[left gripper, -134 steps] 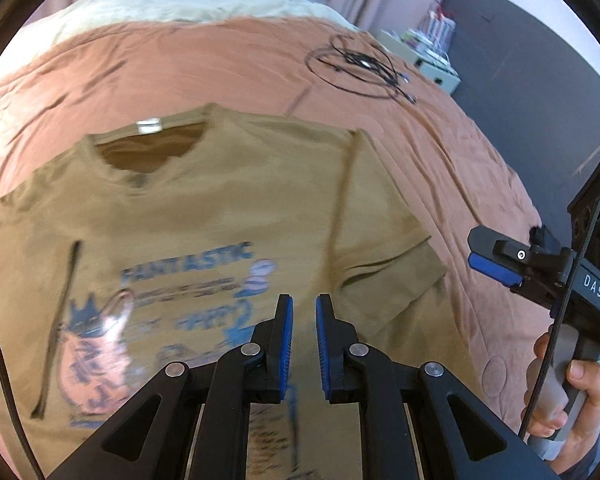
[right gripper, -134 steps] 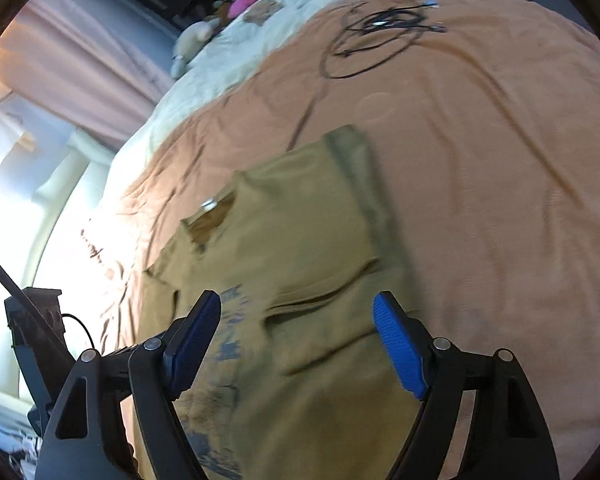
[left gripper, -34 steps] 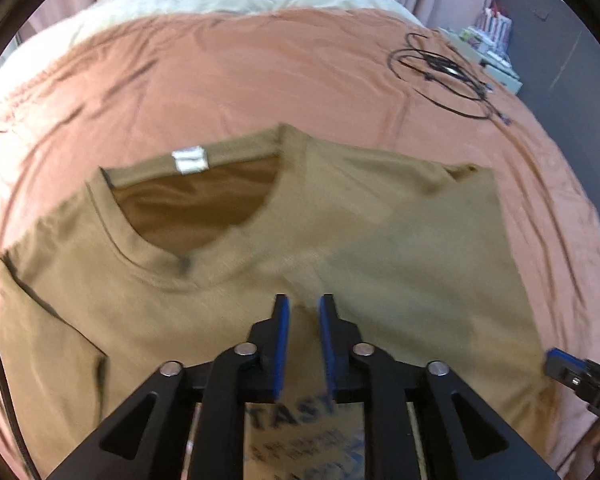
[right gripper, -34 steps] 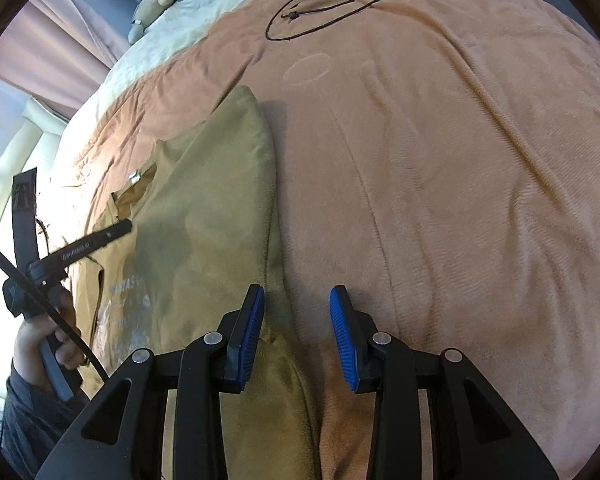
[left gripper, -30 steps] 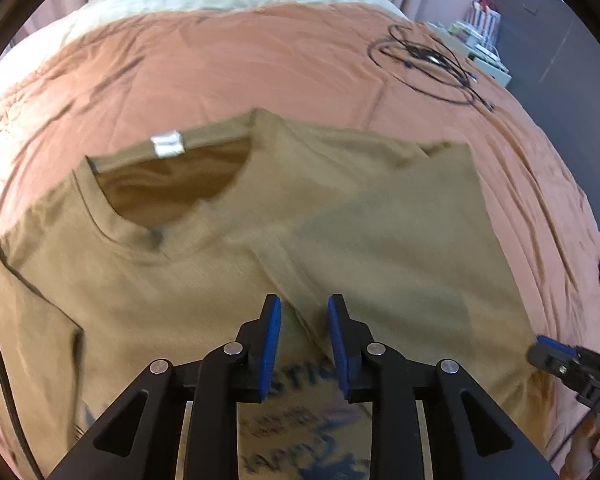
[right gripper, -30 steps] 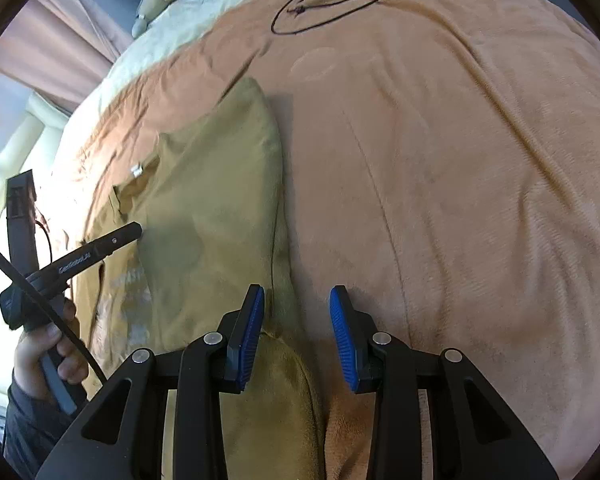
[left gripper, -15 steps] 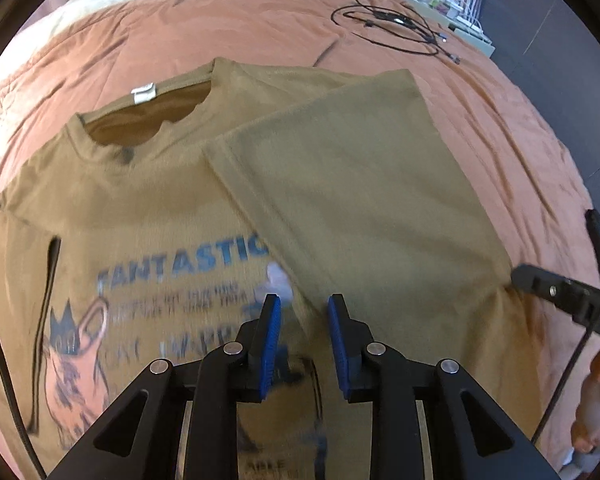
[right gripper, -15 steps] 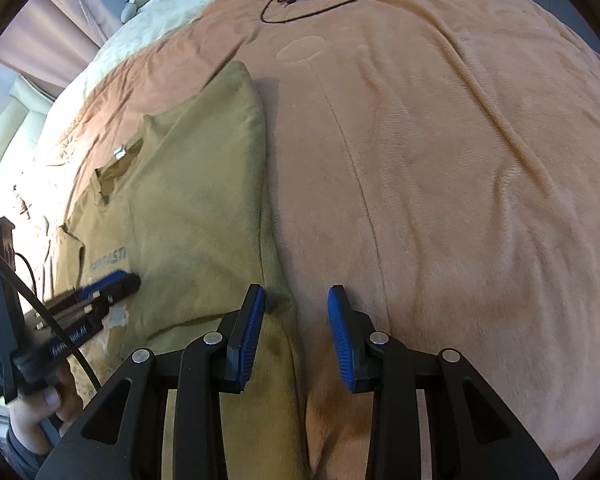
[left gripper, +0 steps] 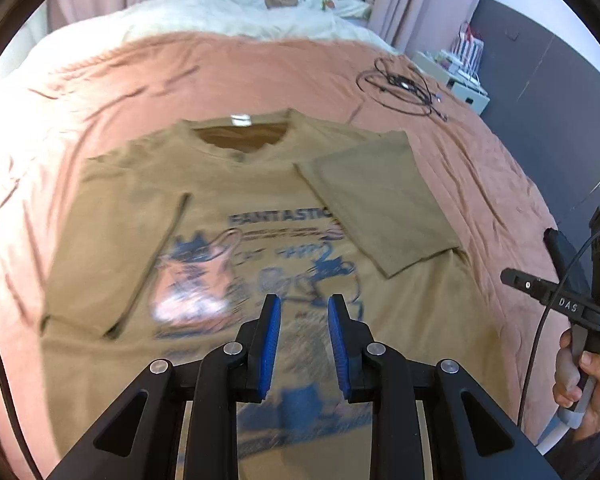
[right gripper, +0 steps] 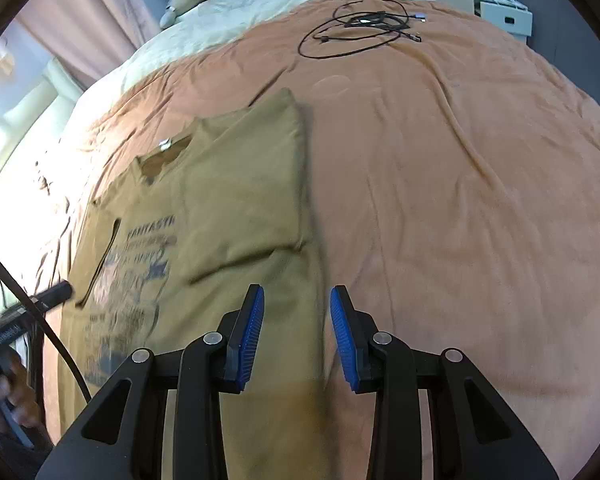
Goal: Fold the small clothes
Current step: 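Release the shirt with the left tool and pull both tools back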
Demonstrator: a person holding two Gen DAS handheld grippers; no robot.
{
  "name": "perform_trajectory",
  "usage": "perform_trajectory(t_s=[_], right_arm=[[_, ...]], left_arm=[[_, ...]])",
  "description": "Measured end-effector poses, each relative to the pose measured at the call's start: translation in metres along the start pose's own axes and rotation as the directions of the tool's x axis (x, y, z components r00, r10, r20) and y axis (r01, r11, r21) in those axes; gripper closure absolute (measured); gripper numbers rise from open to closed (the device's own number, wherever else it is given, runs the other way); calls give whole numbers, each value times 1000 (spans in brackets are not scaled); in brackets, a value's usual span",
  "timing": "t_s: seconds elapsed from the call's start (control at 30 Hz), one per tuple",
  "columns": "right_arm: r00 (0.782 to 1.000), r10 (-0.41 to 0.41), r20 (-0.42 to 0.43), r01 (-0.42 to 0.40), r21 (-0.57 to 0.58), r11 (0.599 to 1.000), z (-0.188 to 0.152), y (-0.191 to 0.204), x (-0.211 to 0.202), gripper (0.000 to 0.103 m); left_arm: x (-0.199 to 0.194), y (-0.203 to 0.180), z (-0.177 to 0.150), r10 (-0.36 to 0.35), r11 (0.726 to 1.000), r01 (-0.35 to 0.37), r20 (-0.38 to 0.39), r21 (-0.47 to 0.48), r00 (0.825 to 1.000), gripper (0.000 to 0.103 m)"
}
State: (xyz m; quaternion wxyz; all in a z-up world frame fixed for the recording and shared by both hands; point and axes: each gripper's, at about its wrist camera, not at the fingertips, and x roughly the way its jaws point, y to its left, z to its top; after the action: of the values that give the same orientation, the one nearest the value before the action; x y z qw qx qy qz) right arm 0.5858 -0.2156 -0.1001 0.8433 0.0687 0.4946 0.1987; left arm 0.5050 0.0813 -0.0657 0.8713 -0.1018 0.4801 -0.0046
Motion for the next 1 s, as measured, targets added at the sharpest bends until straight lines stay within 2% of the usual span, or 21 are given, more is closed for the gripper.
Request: perform_trajectory(t_s=[0.03, 0.1, 0.17, 0.2, 0.27, 0.3, 0.37, 0.47, 0.57, 0.87, 1.0], right_arm=[[1000, -1, -3, 1, -5, 1000, -7, 4, -4, 68], [1000, -12, 1, 12, -13, 1000, -15, 10, -14, 55], [999, -24, 22, 25, -24, 999, -27, 21, -25, 39], [999, -22, 31, 22, -29, 999, -31, 26, -31, 37], [999, -18, 43, 20, -36, 999, -40, 34, -39, 28], [999, -21, 48, 23, -39, 999, -45, 37, -44, 25], [998, -28, 64, 31, -45, 999, -55, 44, -54, 20], [996, -25, 82, 29, -50, 998, -69, 51, -69, 10], [994, -30, 109, 36, -52, 998, -86, 53, -87, 0], [989, 5, 146, 2, -48, 999, -140, 53, -141, 0], [982, 4, 189, 10, -70, 998, -167, 47, -168, 0]], left_arm=[[-8, 5, -4, 2, 1000, -2, 9, -6, 1000, 77], [-27, 17, -15, 2, 1000, -1, 28, -24, 1000, 76], [-41, 25, -24, 4, 999, -3, 39, -34, 999, 75], [-47, 28, -29, 8, 999, -7, 45, -35, 999, 72], [-64, 37, -40, 21, 999, -18, 70, -40, 997, 47], [-70, 39, -45, 25, 999, -22, 83, -42, 996, 41], [-86, 47, -55, 36, 998, -30, 117, -52, 992, 17], [-107, 56, -73, 60, 996, -49, 159, -75, 985, 3], [-126, 64, -91, 78, 994, -63, 183, -87, 980, 2], [-182, 76, -154, 91, 989, -59, 251, -132, 964, 2], [-207, 82, -186, 79, 986, -32, 286, -167, 955, 2]])
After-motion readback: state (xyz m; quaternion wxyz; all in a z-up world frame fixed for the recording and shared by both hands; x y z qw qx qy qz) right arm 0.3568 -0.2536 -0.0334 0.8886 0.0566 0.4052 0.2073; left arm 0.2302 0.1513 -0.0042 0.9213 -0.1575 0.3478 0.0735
